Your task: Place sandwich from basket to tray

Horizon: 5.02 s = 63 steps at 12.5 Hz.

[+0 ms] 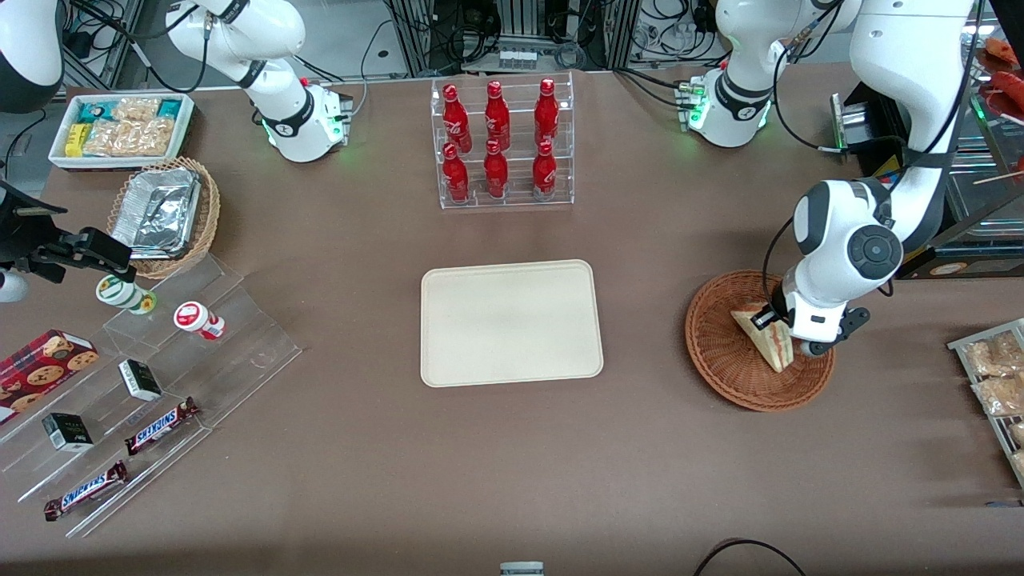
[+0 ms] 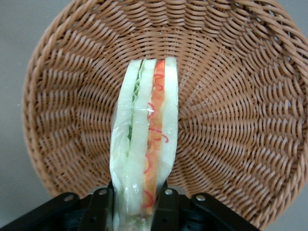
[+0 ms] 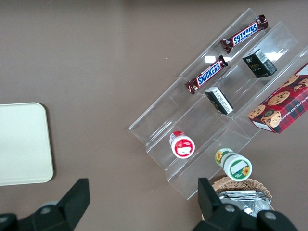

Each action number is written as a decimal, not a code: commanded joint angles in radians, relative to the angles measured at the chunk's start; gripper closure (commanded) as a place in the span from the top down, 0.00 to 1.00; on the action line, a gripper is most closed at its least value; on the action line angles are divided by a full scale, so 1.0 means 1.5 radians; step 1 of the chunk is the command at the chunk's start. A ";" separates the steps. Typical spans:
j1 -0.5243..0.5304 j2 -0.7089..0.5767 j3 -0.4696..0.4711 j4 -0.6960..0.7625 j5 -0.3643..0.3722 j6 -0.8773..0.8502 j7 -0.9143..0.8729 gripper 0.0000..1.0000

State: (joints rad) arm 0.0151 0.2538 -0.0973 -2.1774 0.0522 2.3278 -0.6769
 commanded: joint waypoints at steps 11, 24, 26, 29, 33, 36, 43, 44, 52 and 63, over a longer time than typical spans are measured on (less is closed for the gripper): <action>-0.013 -0.008 -0.213 0.179 -0.001 -0.246 0.042 0.00; -0.288 0.300 -0.214 0.500 0.101 -0.237 -0.284 0.00; -0.316 0.328 -0.213 0.536 0.110 -0.236 -0.313 0.00; -0.348 0.353 -0.209 0.556 0.125 -0.202 -0.362 0.00; -0.375 0.371 -0.202 0.556 0.137 -0.179 -0.378 0.00; -0.379 0.379 -0.202 0.556 0.137 -0.179 -0.378 0.00; -0.379 0.400 -0.200 0.564 0.138 -0.175 -0.406 0.00; -0.379 0.407 -0.201 0.570 0.138 -0.175 -0.410 0.00; -0.370 0.339 -0.201 0.580 0.137 -0.226 -0.408 1.00; -0.159 0.165 -0.206 0.519 0.069 -0.428 -0.015 1.00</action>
State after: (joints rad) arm -0.2967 0.5987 -0.4015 -1.2913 0.1866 1.6910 -0.7977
